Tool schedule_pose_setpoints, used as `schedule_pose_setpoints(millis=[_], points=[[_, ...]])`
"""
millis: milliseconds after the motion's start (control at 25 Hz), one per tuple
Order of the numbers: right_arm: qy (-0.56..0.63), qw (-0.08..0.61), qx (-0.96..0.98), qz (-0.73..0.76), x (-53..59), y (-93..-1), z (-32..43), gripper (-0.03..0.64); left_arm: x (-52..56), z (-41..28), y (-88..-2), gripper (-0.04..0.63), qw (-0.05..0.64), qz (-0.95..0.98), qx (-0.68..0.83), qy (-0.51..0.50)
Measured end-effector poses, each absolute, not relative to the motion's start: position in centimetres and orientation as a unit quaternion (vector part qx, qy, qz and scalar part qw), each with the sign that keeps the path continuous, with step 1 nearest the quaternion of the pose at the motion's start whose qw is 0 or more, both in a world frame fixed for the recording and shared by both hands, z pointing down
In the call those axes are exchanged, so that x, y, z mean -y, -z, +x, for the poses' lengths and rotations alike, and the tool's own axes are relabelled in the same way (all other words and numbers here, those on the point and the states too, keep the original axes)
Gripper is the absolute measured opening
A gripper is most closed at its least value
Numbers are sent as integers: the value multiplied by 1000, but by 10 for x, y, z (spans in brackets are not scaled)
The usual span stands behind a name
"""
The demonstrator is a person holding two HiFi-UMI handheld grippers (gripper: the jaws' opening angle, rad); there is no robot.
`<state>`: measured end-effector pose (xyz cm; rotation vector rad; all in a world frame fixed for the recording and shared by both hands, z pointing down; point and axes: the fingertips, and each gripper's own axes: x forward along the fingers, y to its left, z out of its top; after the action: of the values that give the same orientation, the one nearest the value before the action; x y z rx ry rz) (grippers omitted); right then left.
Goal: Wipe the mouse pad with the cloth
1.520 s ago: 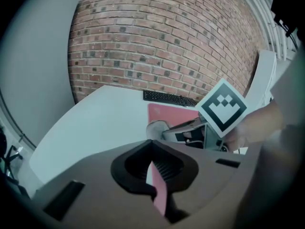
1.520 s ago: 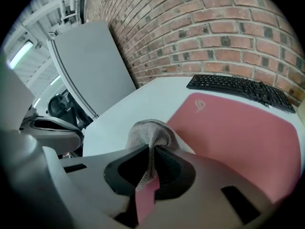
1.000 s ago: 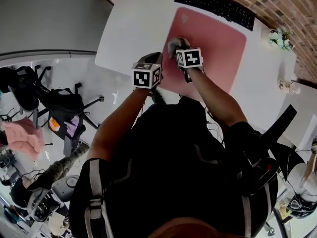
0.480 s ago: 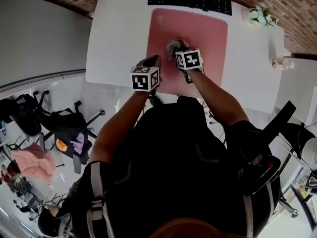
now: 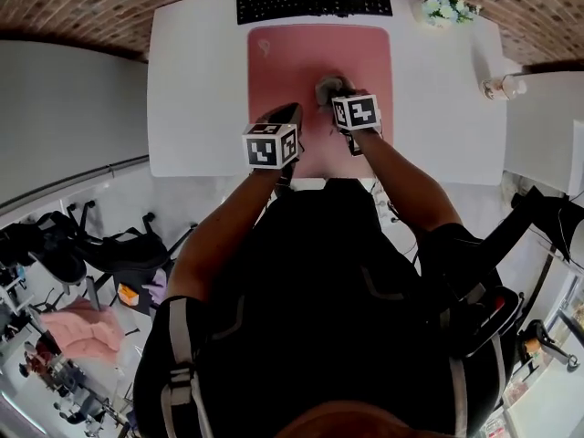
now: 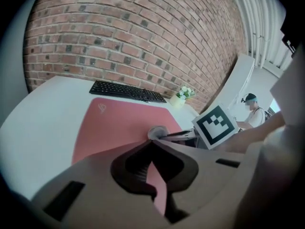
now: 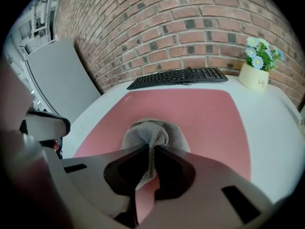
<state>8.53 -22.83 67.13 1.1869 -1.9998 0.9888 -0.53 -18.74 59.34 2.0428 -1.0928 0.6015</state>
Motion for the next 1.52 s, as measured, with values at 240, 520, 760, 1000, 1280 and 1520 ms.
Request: schedule_pose_setpoints(millis=[240,520,760,1000,1280,1520], points=[[-387,288,733,480,223,-673,124,40,188,24,-589,0,323,821,391,-262],[-397,278,706,517,215,-674,177,40,189,46,-586,0,298,836,368,-277],[-403,263,685,546,210,-676,219,41,187,62,-587,0,318,836,356,-271],[-410,265,651,582,200,-677,270,40,186,66,-583,0,334,833,354,-263],[-400,257,645,598,216,-649,274,40,189,54,-586,0,330,829,371,-255],[-368,226,747,506,263,-595,152,40,202,-2,-588,0,325,801,435,-251]])
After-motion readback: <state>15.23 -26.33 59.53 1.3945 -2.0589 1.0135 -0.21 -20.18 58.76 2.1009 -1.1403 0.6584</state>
